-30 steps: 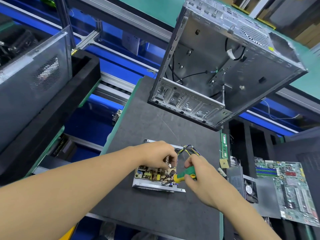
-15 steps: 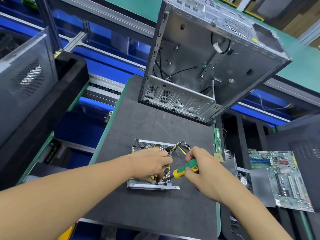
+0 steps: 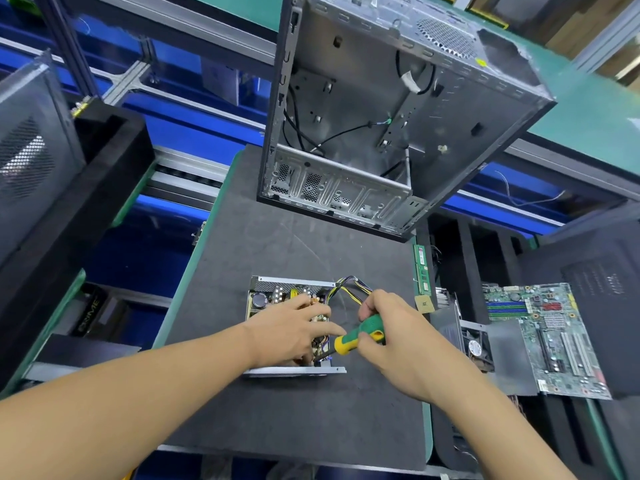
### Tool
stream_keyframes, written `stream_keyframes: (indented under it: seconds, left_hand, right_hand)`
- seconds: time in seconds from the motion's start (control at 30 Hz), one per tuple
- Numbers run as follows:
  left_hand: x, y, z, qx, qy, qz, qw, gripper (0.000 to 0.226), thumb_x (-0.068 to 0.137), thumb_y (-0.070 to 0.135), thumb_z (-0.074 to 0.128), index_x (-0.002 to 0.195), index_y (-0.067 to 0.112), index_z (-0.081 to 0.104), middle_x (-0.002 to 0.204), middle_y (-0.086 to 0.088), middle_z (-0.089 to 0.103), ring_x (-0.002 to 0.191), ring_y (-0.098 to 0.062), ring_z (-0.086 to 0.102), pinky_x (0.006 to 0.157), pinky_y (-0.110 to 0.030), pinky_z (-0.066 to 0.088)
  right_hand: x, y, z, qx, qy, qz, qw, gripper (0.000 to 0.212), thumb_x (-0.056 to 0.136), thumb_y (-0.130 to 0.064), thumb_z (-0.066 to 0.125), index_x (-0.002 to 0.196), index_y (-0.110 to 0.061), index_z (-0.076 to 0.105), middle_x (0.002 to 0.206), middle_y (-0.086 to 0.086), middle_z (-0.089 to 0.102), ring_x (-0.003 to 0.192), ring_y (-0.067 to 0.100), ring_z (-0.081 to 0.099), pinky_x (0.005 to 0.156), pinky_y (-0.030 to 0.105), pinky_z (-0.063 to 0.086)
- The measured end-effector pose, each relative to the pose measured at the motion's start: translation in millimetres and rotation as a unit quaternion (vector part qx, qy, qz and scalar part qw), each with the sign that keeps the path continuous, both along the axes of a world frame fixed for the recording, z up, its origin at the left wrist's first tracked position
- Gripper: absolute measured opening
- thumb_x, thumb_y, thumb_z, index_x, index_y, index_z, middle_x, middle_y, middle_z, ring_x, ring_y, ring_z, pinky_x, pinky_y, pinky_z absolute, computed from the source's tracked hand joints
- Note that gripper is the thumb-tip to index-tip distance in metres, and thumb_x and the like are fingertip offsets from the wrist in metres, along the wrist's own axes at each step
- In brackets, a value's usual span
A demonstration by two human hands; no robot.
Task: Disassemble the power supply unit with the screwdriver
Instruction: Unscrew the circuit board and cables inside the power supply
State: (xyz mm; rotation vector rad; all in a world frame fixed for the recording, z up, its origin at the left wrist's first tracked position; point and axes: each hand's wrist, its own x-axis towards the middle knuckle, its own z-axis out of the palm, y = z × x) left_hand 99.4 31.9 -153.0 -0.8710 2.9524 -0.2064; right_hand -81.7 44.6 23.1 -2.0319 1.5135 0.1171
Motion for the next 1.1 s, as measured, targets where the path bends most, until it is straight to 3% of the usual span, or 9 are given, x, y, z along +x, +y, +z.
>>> stream_keyframes:
  seconds: [0.17, 0.37, 0.5, 0.57, 0.63, 0.73, 0.93, 1.0, 1.1]
  left_hand:
    - [-3, -1, 0, 0.020, 0.024, -0.003, 1.000, 0.012, 0.086, 0.036, 0.066, 0.077, 0.041, 0.073, 0.135, 0.010, 0.041, 0.119, -0.025, 0.046, 0.091, -0.041, 0.030]
    - [0, 1, 8, 0.063, 0.088, 0.027, 0.994, 0.014, 0.086, 0.039, 0.059, 0.076, 0.036, 0.069, 0.126, 0.010, 0.050, 0.109, -0.017, 0.051, 0.086, -0.037, 0.035]
    - [3, -6, 24, 0.173, 0.148, 0.041, 0.973, 0.010, 0.084, 0.033, 0.060, 0.084, 0.026, 0.067, 0.120, 0.010, 0.058, 0.108, -0.013, 0.054, 0.089, -0.033, 0.038]
    - [4, -12, 36, 0.232, 0.161, 0.063, 0.957, 0.007, 0.083, 0.026, 0.060, 0.089, 0.025, 0.064, 0.100, 0.010, 0.062, 0.094, -0.016, 0.057, 0.086, -0.033, 0.040]
    - [5, -18, 48, 0.287, 0.203, 0.115, 0.929, 0.007, 0.081, 0.022, 0.060, 0.088, 0.024, 0.061, 0.084, 0.009, 0.061, 0.080, -0.016, 0.055, 0.082, -0.036, 0.046]
    - [4, -27, 62, 0.317, 0.300, 0.173, 0.883, 0.008, 0.079, 0.016, 0.065, 0.087, 0.019, 0.064, 0.080, 0.007, 0.067, 0.073, -0.012, 0.058, 0.074, -0.031, 0.050]
    - [-35, -31, 87, 0.377, 0.448, 0.220, 0.780, 0.024, 0.077, 0.003, 0.067, 0.075, 0.026, 0.058, 0.067, 0.012, 0.058, 0.059, -0.005, 0.047, 0.061, -0.015, 0.040]
    - [-60, -31, 95, 0.432, 0.472, 0.213, 0.738, 0.024, 0.079, -0.001, 0.069, 0.076, 0.022, 0.060, 0.069, 0.012, 0.057, 0.060, -0.006, 0.049, 0.064, -0.020, 0.044]
    - [-101, -25, 102, 0.528, 0.455, 0.196, 0.690, 0.022, 0.081, -0.001, 0.073, 0.077, 0.018, 0.064, 0.073, -0.009, 0.068, 0.068, -0.019, 0.062, 0.070, -0.038, 0.054]
  right_hand:
    - [-2, -1, -2, 0.000, -0.001, -0.001, 1.000, 0.015, 0.092, -0.023, 0.054, 0.094, -0.029, 0.041, 0.099, -0.014, 0.043, 0.073, 0.003, 0.041, 0.060, 0.018, 0.031]
    - [-5, -4, 0, -0.010, -0.006, -0.007, 1.000, 0.015, 0.090, -0.024, 0.056, 0.093, -0.030, 0.042, 0.096, -0.013, 0.044, 0.075, 0.005, 0.042, 0.061, 0.020, 0.033]
    - [-9, -13, 12, -0.028, -0.012, -0.029, 0.999, 0.015, 0.086, -0.024, 0.058, 0.089, -0.029, 0.045, 0.083, -0.011, 0.047, 0.069, 0.005, 0.042, 0.056, 0.022, 0.030]
    - [-10, -18, 20, -0.046, -0.018, -0.062, 0.997, 0.015, 0.085, -0.024, 0.060, 0.086, -0.027, 0.045, 0.078, -0.010, 0.048, 0.065, 0.007, 0.041, 0.055, 0.023, 0.029]
    - [-11, -23, 27, -0.062, -0.022, -0.097, 0.993, 0.015, 0.084, -0.024, 0.062, 0.084, -0.025, 0.046, 0.077, -0.008, 0.050, 0.063, 0.008, 0.040, 0.055, 0.026, 0.031]
    - [-17, -24, 36, -0.076, -0.036, -0.139, 0.987, 0.014, 0.083, -0.025, 0.061, 0.086, -0.023, 0.047, 0.083, -0.003, 0.055, 0.063, 0.012, 0.044, 0.055, 0.029, 0.036]
    - [-51, -12, 50, -0.122, -0.024, -0.209, 0.970, 0.016, 0.085, -0.027, 0.060, 0.092, -0.021, 0.048, 0.084, -0.005, 0.051, 0.063, 0.010, 0.044, 0.052, 0.027, 0.034]
    - [-71, -8, 56, -0.135, -0.012, -0.231, 0.963, 0.017, 0.086, -0.029, 0.061, 0.093, -0.020, 0.048, 0.086, -0.004, 0.050, 0.067, 0.008, 0.045, 0.053, 0.028, 0.035]
    - [-105, -2, 66, -0.151, -0.005, -0.272, 0.950, 0.019, 0.087, -0.029, 0.062, 0.095, -0.019, 0.048, 0.086, -0.003, 0.050, 0.066, 0.013, 0.047, 0.054, 0.030, 0.036]
